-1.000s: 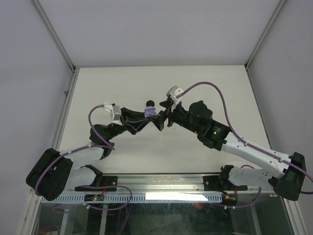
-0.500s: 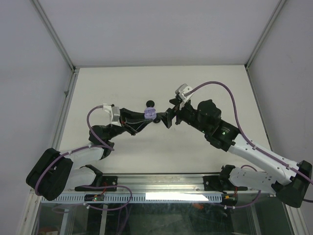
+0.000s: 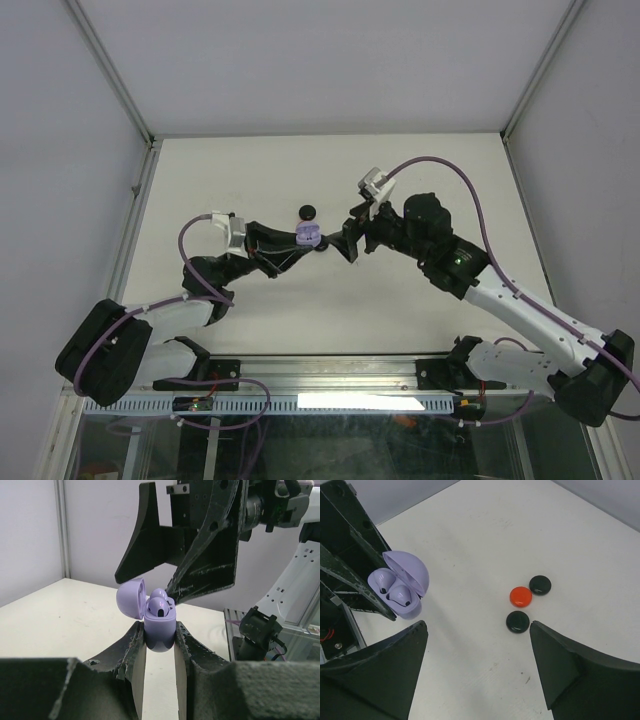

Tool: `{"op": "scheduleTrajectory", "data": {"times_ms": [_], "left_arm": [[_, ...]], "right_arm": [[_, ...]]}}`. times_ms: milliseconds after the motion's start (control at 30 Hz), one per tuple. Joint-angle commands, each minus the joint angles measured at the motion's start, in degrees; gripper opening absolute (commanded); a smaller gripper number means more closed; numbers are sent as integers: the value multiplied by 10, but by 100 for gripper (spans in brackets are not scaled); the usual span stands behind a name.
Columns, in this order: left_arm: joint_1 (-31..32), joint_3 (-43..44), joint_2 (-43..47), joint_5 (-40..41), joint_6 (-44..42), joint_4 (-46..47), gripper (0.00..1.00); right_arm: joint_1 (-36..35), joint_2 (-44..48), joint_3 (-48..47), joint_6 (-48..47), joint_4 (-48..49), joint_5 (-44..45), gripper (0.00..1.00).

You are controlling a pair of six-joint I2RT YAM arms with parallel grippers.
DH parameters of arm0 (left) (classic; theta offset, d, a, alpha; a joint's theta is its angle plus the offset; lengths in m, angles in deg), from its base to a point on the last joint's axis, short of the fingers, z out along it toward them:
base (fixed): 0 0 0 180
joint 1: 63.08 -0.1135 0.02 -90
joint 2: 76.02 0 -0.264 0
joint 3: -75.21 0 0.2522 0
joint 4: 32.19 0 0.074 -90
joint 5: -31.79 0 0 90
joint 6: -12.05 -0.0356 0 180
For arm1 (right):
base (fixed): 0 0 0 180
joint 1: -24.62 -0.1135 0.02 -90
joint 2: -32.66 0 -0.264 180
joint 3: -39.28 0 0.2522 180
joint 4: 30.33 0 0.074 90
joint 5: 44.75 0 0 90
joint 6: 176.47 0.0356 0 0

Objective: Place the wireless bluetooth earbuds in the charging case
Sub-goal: Close the charging case.

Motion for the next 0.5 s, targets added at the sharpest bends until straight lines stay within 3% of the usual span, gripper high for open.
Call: {"op": "scheduleTrajectory", "data": {"times_ms": [0,267,467], "left_arm": [[-4,-19,2,15,9,50,0],[-4,-25,-12,-5,-1,46,0],[-4,-14,-47,-26,16,75,0]], "right_arm": [[20,-12,-53,31,3,-72,87],[65,-58,-79,122,15,-229,90],[89,-80,-57,209,111,-336,92]]}}
